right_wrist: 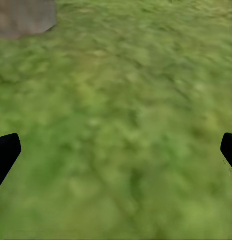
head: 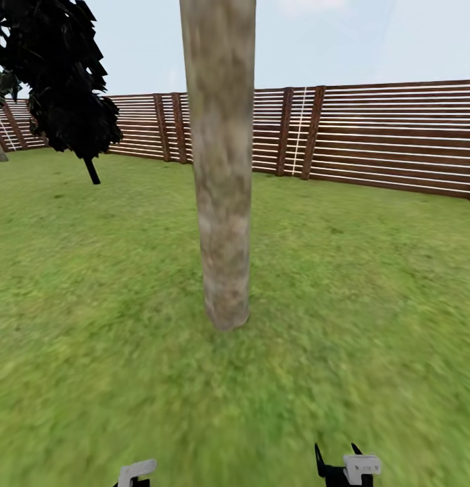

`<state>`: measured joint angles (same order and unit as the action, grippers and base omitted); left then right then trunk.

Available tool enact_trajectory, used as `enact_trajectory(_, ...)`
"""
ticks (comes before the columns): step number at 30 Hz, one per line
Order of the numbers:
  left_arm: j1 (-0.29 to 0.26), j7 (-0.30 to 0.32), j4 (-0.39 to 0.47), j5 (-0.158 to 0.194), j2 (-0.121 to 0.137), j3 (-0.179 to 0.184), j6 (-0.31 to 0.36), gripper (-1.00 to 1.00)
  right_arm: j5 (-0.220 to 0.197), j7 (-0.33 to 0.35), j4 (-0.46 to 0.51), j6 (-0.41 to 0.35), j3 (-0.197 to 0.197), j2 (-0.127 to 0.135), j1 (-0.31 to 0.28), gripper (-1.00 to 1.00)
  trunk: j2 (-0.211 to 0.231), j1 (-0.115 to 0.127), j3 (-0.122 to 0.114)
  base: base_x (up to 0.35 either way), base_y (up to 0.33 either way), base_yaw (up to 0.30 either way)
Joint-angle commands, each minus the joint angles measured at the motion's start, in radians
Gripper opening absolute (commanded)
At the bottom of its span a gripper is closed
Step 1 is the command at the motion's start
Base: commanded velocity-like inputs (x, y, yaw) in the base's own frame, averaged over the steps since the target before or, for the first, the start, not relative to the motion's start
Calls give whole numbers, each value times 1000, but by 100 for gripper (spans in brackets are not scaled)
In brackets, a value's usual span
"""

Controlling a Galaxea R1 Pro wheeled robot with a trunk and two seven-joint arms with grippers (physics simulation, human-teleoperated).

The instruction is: In the garden, pick up the pesticide atomizer on the floor and spray pesticide onto both trees until each tree trunk is fully covered.

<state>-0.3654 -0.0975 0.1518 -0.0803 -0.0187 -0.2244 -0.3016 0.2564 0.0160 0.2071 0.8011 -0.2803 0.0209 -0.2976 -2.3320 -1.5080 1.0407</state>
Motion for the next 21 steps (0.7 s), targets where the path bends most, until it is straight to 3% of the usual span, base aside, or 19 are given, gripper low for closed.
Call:
enact_trajectory(1,0,-1,0,0,0,0,0,-100,0,0,0,0,0,0,0,100,0,0,0,338,0,0)
enact_trajectory(8,-1,1,10,-1,-2,5,2,-100,0,-3,0,0,0,1,0,100,0,0,0,235,0,0)
enact_trajectory(11,-17,19,27,-31,15,15,11,-100,-1,0,12,-2,1,-8,-1,100,0,0,0,16,0,0)
enact_trajectory(12,-17,58,34,-94,49,15,12,-100,15,4,21,-4,3,-18,-8,100,0,0,0,2,0,0)
enact_trajectory(13,-18,121,37,-157,66,15,13,-100,39,6,25,-5,11,-31,-23,100,0,0,0,0,0,0)
enact_trajectory(15,-39,356,42,-389,89,14,15,-100,169,7,35,-64,57,-75,-103,100,0,0,0,0,0,0)
enact_trajectory(17,-47,465,43,-537,89,13,17,-100,283,14,36,-201,113,-121,-157,100,0,0,0,0,0,0)
enact_trajectory(18,-51,511,43,-595,87,13,19,-100,332,41,37,-265,142,-139,-178,100,0,0,0,0,0,0)
enact_trajectory(19,-75,615,43,-681,79,13,34,-100,386,191,41,-343,175,-153,-215,100,0,0,0,0,0,0)
enact_trajectory(21,-98,699,43,-712,75,13,74,-100,401,336,74,-365,184,-156,-234,100,0,0,0,0,0,0)
